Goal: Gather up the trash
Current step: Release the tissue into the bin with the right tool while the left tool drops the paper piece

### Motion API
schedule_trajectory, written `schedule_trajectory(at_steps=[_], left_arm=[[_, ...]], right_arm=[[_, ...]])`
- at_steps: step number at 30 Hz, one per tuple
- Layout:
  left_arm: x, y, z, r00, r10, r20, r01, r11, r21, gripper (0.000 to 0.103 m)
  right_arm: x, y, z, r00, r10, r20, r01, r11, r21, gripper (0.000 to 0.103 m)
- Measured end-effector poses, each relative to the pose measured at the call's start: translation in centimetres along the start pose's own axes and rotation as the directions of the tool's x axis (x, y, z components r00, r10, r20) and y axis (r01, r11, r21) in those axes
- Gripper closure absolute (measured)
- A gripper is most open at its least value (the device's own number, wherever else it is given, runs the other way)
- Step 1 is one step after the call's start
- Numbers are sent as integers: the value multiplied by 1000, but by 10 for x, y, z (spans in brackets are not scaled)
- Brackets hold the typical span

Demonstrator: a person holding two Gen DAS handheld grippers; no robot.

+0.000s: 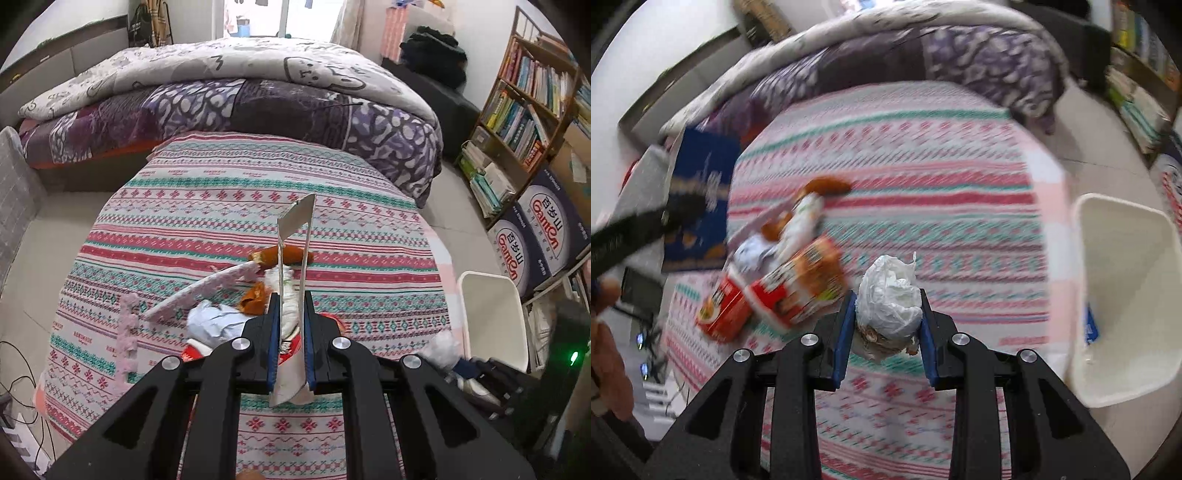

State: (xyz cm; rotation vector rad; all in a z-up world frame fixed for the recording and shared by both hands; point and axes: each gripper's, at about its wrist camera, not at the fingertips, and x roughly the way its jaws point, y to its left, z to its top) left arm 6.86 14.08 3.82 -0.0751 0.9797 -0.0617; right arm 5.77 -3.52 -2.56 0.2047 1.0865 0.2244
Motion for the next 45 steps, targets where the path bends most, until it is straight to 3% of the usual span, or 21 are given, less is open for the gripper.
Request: schedule_trajectory(at_steps=[8, 14, 21, 32, 33, 37, 45], left_arm=[[7, -34, -1, 999, -32, 10, 32, 999, 26, 92], [9, -59, -1, 997, -69, 14, 68, 996, 57, 92], [15, -89, -5, 996, -91, 7, 90, 991, 101, 92], [31, -149, -13, 989, -146, -15, 147, 975, 169, 92], [32, -155, -15, 988, -154, -17, 154, 972, 177, 92], [36, -182, -20, 982, -185, -29, 187, 958, 217, 91], [42, -227, -32, 973, -226, -51, 231, 935, 270, 91]], right_arm=[[-24, -60, 12, 992, -101, 75, 92, 989, 112, 73], [-40, -111, 19, 969, -217, 114, 187, 955, 232, 73], [-51, -155, 19, 944, -313, 106, 264, 906, 330, 72], [-63, -203, 7, 916, -397, 57, 340, 844, 415, 69], [-64, -209, 6, 909, -415, 48, 357, 831, 427, 68], [-73, -222, 0, 888, -457, 50, 383, 795, 471, 35], [-88, -246, -7, 864, -502, 49, 397, 738, 546, 24]])
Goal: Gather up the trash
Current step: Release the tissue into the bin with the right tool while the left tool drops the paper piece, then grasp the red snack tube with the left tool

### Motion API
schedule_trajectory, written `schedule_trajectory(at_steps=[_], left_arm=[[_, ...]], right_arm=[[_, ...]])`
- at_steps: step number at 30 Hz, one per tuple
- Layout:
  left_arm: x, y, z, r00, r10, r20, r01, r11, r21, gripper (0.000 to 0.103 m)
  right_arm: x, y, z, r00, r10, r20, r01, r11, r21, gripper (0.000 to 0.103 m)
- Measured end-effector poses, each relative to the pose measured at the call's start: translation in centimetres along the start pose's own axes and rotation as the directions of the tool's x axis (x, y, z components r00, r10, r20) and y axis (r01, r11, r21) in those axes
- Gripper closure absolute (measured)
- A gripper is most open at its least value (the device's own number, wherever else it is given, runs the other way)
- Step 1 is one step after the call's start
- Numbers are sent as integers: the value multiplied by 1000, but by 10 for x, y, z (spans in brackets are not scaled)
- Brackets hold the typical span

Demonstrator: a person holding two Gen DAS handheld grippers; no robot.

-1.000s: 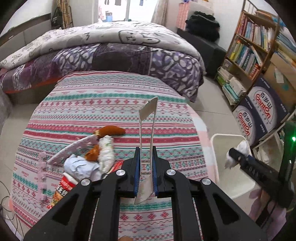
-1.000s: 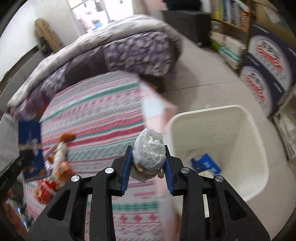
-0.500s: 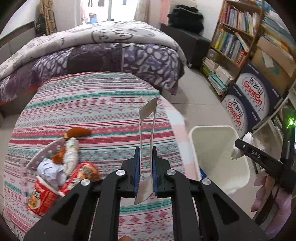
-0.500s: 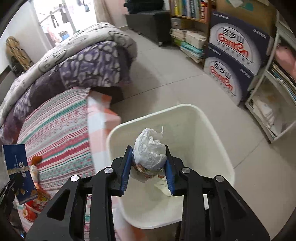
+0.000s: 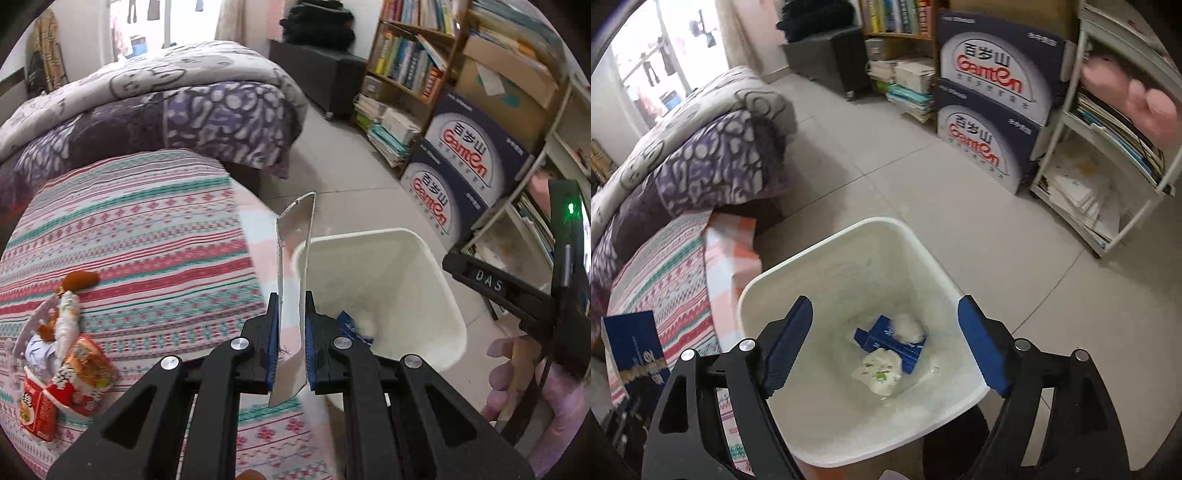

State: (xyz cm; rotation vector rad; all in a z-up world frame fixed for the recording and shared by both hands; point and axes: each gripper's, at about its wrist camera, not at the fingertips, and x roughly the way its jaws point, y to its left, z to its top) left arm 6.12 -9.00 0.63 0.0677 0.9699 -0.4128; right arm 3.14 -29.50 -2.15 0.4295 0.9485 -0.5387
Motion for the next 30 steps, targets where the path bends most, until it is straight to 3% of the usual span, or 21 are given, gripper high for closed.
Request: schedule_trajectory(at_steps=[8, 10, 11, 13, 24, 30], left_arm=[[3, -31, 2, 996, -88, 7, 88, 996, 19, 85], [1, -35, 2, 993, -118, 22, 118, 993, 23, 59], [0, -36, 3, 991, -132, 30, 131, 991, 22, 41], [-4, -36, 2, 990, -137, 45, 136, 990, 26, 39], [-23, 6, -7, 999, 27, 41, -28, 999, 28, 36], [-22, 43, -22, 987, 160, -27, -159, 986, 42, 33]], right_arm=[[-5, -20, 5, 1000, 3, 20, -5, 996, 86, 22], [-6, -21, 5, 1000, 2, 26, -5, 995, 99, 22], [-7, -22, 5, 1000, 4, 28, -7, 994, 106, 22], [-10, -25, 6, 999, 10, 37, -14, 992, 127, 20], [-18, 17, -8, 997, 73, 32, -74, 996, 46, 14], [-16, 47, -19, 995, 96, 3, -96, 995, -20, 13]])
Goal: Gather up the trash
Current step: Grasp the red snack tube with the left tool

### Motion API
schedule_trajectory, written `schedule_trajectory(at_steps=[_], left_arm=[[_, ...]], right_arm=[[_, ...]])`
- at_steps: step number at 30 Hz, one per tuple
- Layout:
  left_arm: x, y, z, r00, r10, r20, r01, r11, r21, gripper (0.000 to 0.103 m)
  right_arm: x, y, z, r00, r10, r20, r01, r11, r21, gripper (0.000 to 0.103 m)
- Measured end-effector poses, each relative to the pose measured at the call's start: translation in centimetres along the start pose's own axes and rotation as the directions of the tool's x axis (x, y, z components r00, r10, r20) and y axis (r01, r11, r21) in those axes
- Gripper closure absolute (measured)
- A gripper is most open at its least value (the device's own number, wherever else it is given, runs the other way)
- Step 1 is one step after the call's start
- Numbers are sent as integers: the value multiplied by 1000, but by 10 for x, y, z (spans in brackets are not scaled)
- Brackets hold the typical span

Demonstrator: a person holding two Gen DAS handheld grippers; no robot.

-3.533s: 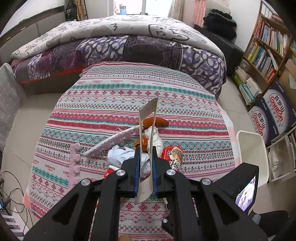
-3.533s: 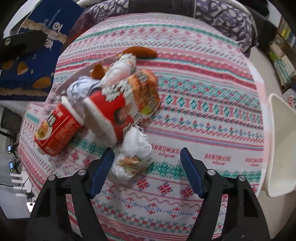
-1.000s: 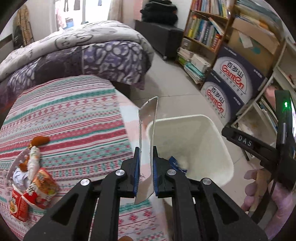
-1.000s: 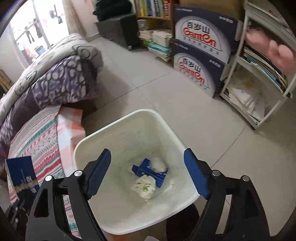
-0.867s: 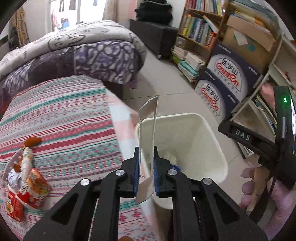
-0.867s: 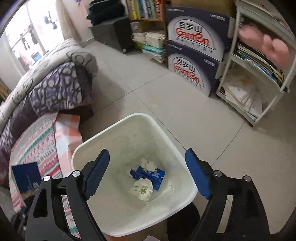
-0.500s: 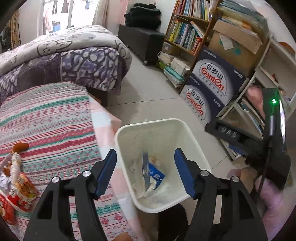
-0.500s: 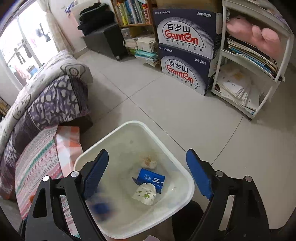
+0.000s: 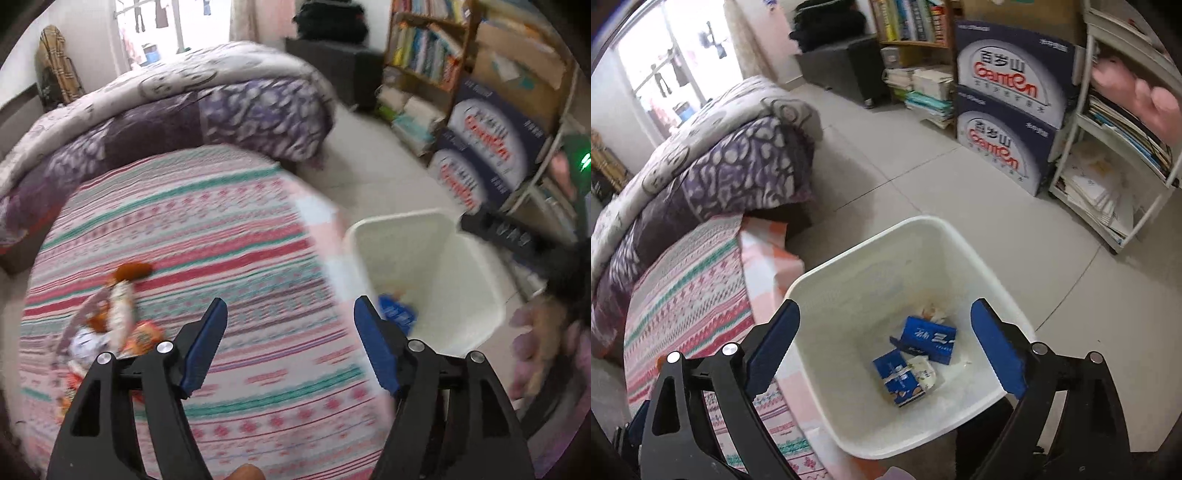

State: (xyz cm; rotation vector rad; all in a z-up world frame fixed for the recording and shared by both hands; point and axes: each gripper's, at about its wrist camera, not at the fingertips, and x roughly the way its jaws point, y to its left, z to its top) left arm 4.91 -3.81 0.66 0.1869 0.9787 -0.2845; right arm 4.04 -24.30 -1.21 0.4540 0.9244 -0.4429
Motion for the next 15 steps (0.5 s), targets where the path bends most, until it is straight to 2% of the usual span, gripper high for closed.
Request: schedule_trajectory(at_steps=[3, 4, 5, 10, 15], left_arm=[[7, 23, -11, 995, 90, -46, -90, 996, 8, 33], [9, 34, -17, 987, 144, -68, -143, 990, 17, 33], [10, 40, -20, 983, 167, -80, -166, 986, 20, 33], [26, 79, -39, 950, 258, -174, -251, 966, 61, 33], [46, 103, -54, 923, 321, -212, -308, 947, 92, 33]], right_arm=[[3, 16, -6, 999, 22, -25, -22, 999, -31, 12], [3, 23, -9, 999, 27, -32, -28, 999, -45, 12], [4, 28, -11, 999, 32, -38, -34, 998, -58, 12], [3, 57, -23, 996, 63, -60, -70, 990, -125, 12], [2, 78, -33, 997, 58, -56, -68, 979, -192, 11]])
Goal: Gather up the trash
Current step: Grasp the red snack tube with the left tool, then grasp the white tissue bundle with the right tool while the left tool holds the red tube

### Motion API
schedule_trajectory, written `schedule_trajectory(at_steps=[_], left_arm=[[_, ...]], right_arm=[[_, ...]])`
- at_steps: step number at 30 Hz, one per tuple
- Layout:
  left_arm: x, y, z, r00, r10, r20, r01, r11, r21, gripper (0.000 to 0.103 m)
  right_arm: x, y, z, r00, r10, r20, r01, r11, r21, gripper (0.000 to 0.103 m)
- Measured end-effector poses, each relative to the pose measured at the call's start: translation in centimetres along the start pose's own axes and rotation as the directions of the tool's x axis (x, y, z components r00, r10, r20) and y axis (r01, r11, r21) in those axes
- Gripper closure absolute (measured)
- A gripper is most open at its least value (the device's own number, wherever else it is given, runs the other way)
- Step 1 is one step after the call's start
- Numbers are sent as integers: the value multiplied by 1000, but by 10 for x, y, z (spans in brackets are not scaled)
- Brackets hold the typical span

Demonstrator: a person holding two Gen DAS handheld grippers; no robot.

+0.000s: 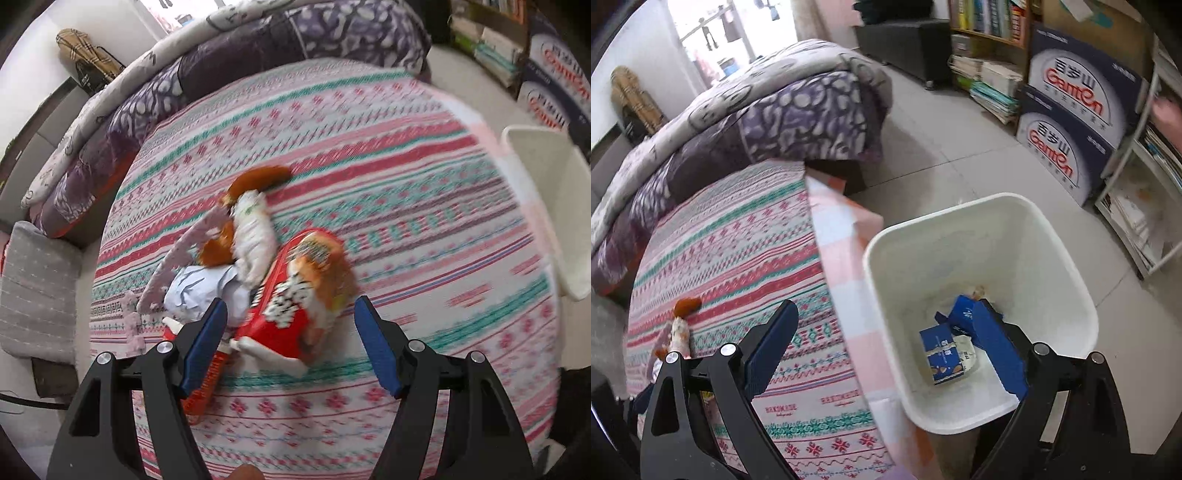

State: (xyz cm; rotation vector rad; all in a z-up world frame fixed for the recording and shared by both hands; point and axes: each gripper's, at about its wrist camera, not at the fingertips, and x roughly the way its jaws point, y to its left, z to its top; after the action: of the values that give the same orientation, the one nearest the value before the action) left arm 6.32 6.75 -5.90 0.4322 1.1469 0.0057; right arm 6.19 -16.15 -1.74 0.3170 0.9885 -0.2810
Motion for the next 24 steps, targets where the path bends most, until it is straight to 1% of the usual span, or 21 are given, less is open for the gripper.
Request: schedule_trajectory(at_steps=[1, 2, 3, 4, 5, 6, 7, 8, 9, 10, 11, 12, 13, 14, 15, 16, 17, 19, 21, 24], left_arm=[[4, 1, -2, 1000, 10, -1, -10, 1000, 10, 33], [7, 1, -2, 1000, 19, 0, -19, 1000, 18, 38], [10, 1, -2, 1000, 23, 1, -23, 999, 24, 55], [11, 2, -4, 1000, 10, -3, -10, 1000, 26, 58], [10, 5, -4, 1000, -3, 0, 3, 1000, 15, 63], [8, 9, -3, 1000, -22, 5, 22, 1000, -1, 72], [3, 16, -2, 997, -75, 9, 76, 996, -40, 72], [-5, 26, 0, 988, -151, 23, 152, 984, -93, 76], [-13, 34, 2, 976, -216, 41, 220, 965, -141, 76], [-23, 48, 4, 956, -284, 75, 293, 936, -194, 76], [-32, 62, 6, 932, -344, 112, 361, 901, -241, 76], [-38, 71, 7, 915, -380, 137, 403, 874, -271, 76], [-44, 84, 7, 889, -424, 171, 457, 835, -306, 76], [-49, 94, 8, 869, -453, 198, 495, 805, -328, 76], [-53, 101, 9, 855, -471, 218, 519, 784, -340, 76], [-56, 109, 9, 846, -477, 238, 533, 768, -354, 76], [-59, 110, 10, 852, -464, 243, 523, 773, -359, 76], [-61, 114, 11, 875, -419, 244, 483, 796, -366, 76], [-60, 116, 9, 887, -397, 236, 460, 802, -381, 76], [-57, 121, 7, 910, -351, 220, 412, 822, -392, 76]], right_arm=[[1, 2, -1, 1000, -7, 1, 7, 1000, -7, 10], [2, 4, -2, 1000, -13, 0, 13, 1000, -12, 11], [4, 6, -3, 1000, -14, -8, 14, 1000, -12, 11], [5, 6, -3, 1000, -9, -16, 9, 1000, -7, 11], [7, 7, -4, 1000, 1, -27, -1, 1000, 2, 11], [8, 9, -4, 999, 6, -33, -6, 1000, 5, 10], [9, 11, -4, 999, 10, -37, -10, 1000, 6, 11], [10, 13, -4, 999, 14, -40, -14, 1000, 3, 11], [10, 15, -5, 999, 17, -41, -18, 1000, -3, 11], [10, 18, -5, 999, 21, -41, -21, 1000, -8, 11], [10, 19, -6, 999, 24, -43, -24, 1000, -10, 11], [10, 21, -7, 999, 30, -45, -31, 999, -14, 11], [9, 23, -7, 998, 35, -47, -36, 999, -17, 10], [9, 24, -8, 998, 40, -48, -41, 999, -21, 10], [9, 27, -9, 998, 46, -50, -47, 998, -28, 10], [9, 29, -10, 997, 50, -52, -52, 998, -34, 10], [9, 33, -12, 997, 56, -56, -58, 997, -43, 10], [10, 41, -15, 996, 66, -64, -69, 996, -59, 11], [11, 53, -21, 994, 79, -73, -85, 992, -89, 11], [13, 77, -32, 991, 103, -86, -115, 981, -158, 11]])
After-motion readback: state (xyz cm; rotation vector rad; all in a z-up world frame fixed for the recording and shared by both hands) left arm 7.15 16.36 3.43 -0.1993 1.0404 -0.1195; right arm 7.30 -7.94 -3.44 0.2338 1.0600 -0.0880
